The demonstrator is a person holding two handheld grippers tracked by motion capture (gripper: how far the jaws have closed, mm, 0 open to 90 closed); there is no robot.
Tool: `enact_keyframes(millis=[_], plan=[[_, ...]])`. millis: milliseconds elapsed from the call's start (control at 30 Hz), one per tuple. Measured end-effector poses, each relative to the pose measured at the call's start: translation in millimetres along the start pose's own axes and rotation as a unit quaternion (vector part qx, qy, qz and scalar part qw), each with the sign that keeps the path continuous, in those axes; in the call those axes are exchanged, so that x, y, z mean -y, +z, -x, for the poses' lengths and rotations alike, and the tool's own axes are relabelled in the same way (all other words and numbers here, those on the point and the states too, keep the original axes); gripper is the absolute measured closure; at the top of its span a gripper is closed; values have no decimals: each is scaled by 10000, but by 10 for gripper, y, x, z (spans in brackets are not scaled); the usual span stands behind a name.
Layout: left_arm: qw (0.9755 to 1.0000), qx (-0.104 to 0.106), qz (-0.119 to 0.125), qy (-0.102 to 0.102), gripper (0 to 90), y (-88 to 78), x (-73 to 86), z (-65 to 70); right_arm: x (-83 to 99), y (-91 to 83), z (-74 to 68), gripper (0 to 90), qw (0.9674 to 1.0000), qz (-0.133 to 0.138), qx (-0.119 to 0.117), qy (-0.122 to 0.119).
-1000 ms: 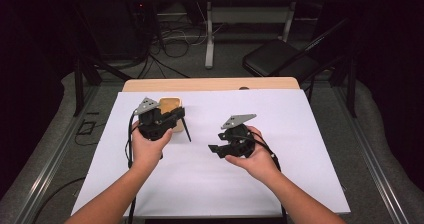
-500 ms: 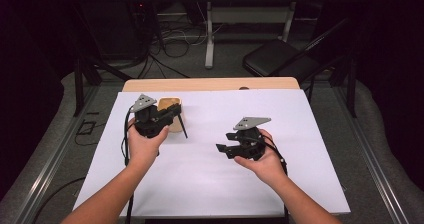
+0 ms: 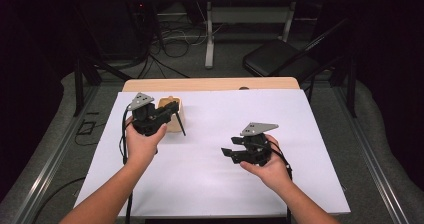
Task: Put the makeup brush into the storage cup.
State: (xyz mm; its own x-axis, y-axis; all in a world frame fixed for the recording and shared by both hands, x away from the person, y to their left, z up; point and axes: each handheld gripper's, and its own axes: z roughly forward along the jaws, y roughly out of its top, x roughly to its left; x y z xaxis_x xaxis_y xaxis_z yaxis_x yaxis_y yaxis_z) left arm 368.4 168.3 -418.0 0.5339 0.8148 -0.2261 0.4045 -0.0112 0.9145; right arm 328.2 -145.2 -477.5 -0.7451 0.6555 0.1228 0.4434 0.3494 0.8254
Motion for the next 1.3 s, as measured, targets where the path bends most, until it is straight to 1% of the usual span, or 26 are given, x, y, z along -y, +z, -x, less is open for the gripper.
enact_keyframes(millis=[100,367,733,767,867,933,1033,1133,1300], plan=[[10000,-49,26,32,832,-15,-21,-21,34,-20,-10,449,10000,16,18,-47],[9999,-137,83,4,832,-42,-62,-72,108,-58,-8,449,10000,62,47,-50],[9995,-280,172,-11,832,-59,-98,-156,236,-141,25,449,9999,61,126,10],[9994,-296,178,-18,832,-61,-99,-162,246,-142,29,449,9999,95,128,19],[9992,-335,222,-46,832,-66,-107,-187,279,-172,45,449,9998,85,156,42],[9991,-350,234,-33,832,-71,-111,-203,299,-182,51,449,9998,114,174,56],[9989,-397,262,-59,832,-80,-122,-223,324,-209,64,449,9997,124,200,41],[9987,-425,277,-51,832,-91,-134,-241,347,-229,71,449,9996,181,205,56],[9984,-467,304,-15,832,-104,-150,-266,389,-244,75,449,9997,136,210,59]])
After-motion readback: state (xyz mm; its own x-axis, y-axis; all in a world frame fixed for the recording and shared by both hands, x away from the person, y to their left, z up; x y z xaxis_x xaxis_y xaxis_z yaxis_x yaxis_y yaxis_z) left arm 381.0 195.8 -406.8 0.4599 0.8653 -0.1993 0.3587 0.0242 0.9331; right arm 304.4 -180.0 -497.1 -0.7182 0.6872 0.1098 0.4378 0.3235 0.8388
